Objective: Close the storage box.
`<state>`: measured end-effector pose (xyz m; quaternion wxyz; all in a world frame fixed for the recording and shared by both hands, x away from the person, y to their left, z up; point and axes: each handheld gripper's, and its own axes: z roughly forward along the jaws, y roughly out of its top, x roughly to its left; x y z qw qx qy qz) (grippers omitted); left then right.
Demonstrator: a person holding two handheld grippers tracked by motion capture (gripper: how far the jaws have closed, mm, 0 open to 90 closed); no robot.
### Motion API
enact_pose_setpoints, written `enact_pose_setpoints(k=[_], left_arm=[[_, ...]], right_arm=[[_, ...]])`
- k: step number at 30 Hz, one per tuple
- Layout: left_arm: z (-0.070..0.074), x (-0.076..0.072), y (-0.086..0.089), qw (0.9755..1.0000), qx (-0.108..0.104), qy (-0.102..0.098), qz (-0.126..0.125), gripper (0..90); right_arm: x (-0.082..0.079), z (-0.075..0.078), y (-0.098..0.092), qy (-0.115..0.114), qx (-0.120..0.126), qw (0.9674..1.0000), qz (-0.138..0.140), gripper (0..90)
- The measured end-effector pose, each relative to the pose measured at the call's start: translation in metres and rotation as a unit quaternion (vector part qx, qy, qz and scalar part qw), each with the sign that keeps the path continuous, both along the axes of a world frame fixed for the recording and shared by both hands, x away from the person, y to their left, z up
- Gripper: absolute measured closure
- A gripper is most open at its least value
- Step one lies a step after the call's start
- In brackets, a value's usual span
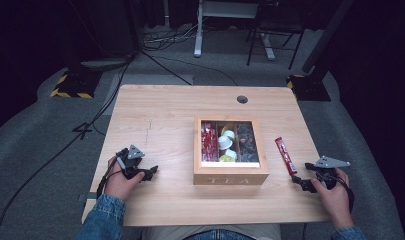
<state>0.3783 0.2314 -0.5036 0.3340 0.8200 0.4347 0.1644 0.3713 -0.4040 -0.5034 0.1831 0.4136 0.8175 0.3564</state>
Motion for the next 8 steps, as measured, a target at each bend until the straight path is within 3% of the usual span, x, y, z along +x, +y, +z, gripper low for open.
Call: enact_pose_setpoints(k=[8], left_arm=[[0.0001, -0.0002, -0.0009, 1.0, 0.0, 0.001, 0.005, 16.2]], right_arm=[[-0.0003, -0.0002, 0.0007, 0.0, 0.0, 1.0, -0.004, 14.0]])
